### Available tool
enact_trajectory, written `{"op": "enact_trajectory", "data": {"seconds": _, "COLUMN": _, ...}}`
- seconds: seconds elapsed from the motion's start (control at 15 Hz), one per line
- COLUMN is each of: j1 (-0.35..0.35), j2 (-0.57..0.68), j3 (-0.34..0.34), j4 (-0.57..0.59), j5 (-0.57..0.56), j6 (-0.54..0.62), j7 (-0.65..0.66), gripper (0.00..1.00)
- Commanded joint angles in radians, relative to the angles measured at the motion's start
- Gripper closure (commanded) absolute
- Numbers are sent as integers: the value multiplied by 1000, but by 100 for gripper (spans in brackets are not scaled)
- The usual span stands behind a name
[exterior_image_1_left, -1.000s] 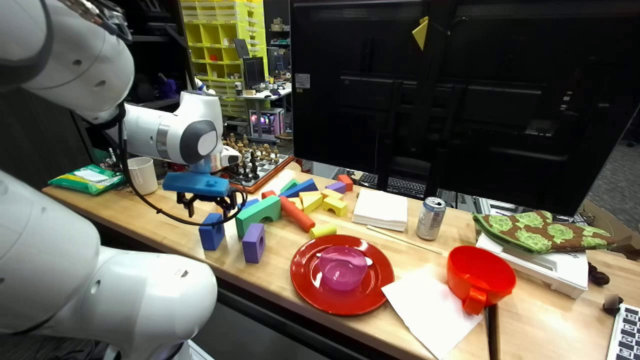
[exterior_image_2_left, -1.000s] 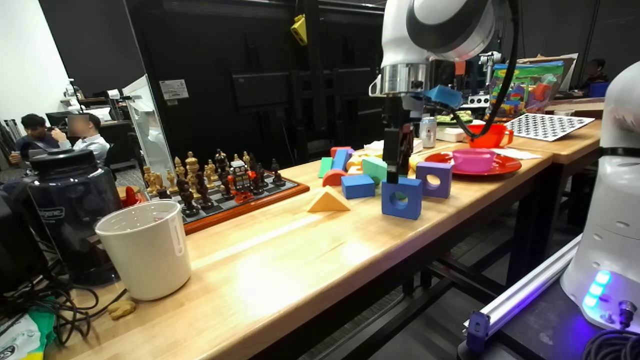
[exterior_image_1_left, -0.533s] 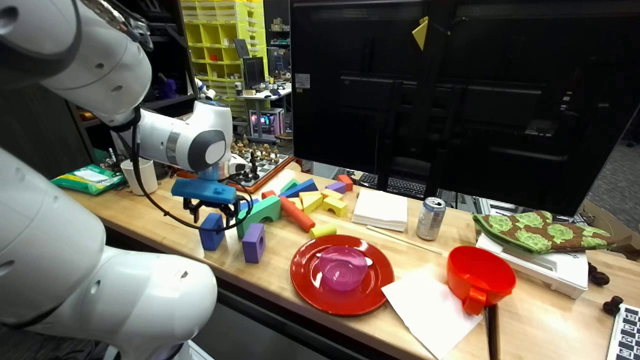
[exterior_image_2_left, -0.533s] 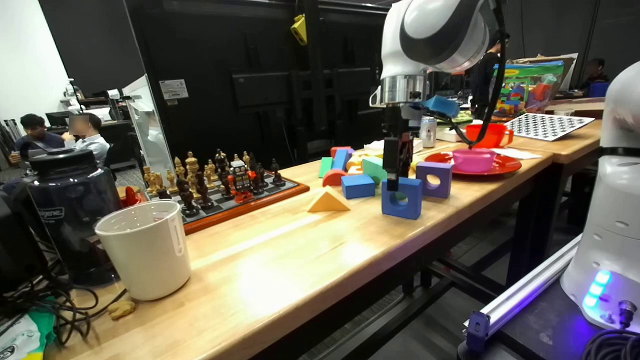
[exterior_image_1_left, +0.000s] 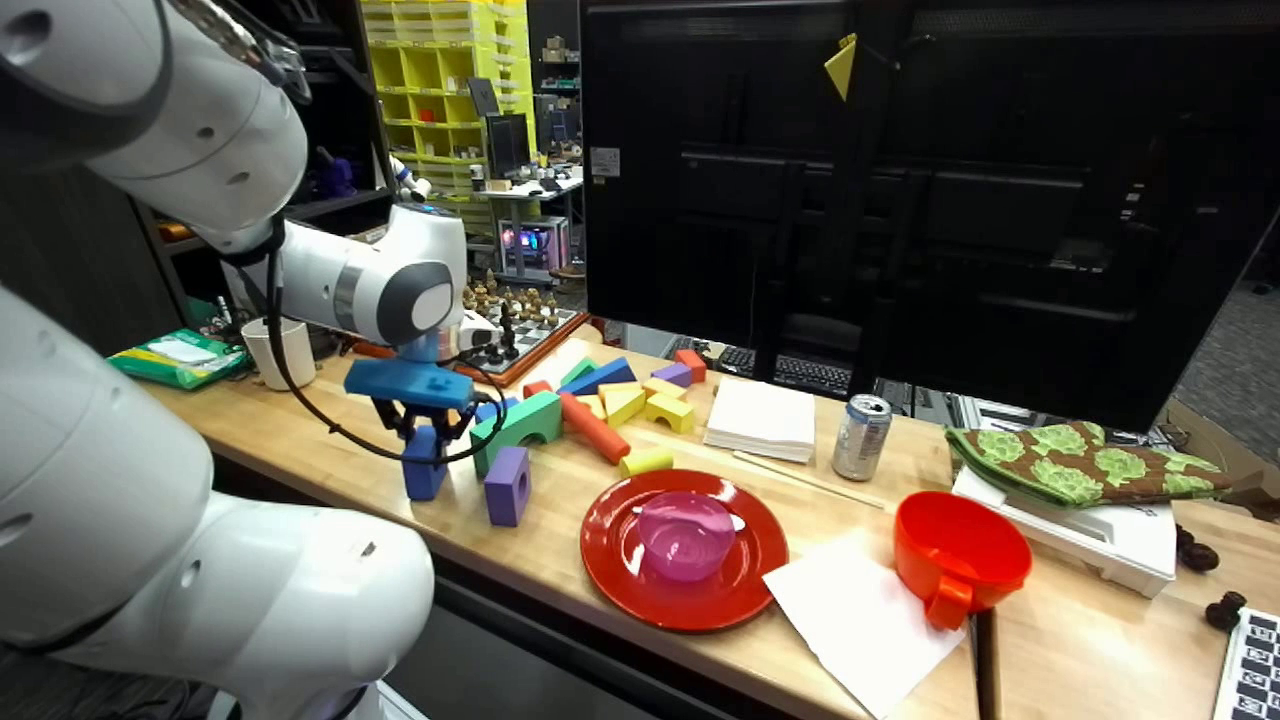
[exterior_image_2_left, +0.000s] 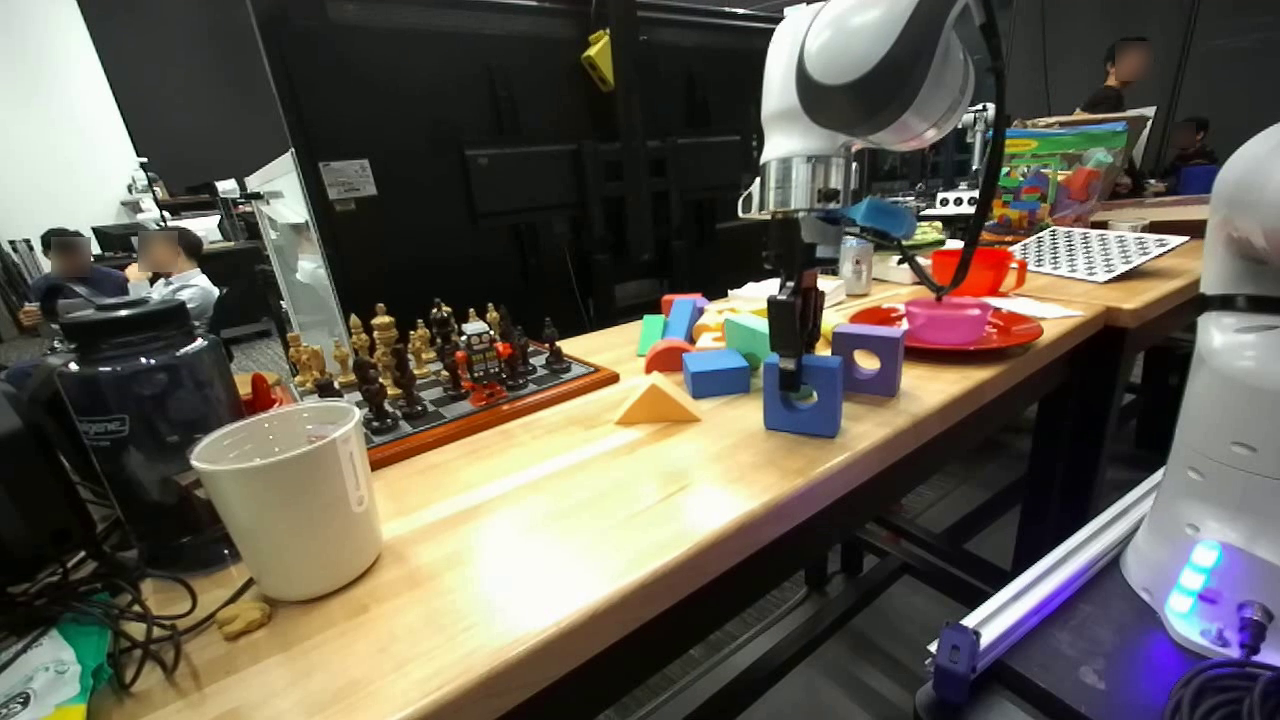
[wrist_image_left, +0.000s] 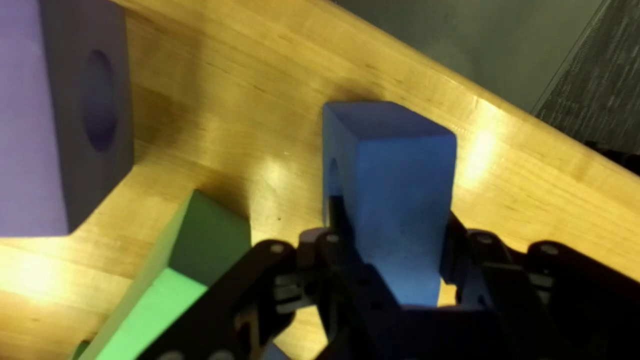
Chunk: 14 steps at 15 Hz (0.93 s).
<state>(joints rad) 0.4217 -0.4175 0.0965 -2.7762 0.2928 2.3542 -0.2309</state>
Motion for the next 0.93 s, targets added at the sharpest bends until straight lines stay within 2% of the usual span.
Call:
{"op": "enact_trajectory", "data": {"seconds": 0.0, "j1": -11, "j2": -19, "j3": 29, "j4": 2, "j5": 11, "j6": -10, "j7": 13, "gripper": 84}}
{"op": "enact_trajectory", "data": {"seconds": 0.2, "j1": -10, "j2": -63, "j3": 79, "j4": 5, "j5": -9, "j6": -32, "j7": 99, "gripper": 84}}
{"op": "enact_trajectory", "data": {"seconds": 0.33, "j1": 2, "j2": -152, "j3": 128, "j4": -25, "j5": -9, "j6": -65, "j7": 195, "gripper": 84}}
{"op": "enact_trajectory", "data": {"seconds": 0.6, "j1": 36, "j2": -334, "j3": 215, "j4": -13, "j5": 5, "j6": -219, "j7": 391, "gripper": 84}}
{"op": "enact_trajectory", "data": {"seconds": 0.87, "j1": 44, "j2": -466, "j3": 235, "j4": 61, "j5": 20, "j6": -400, "j7": 493, "gripper": 84}}
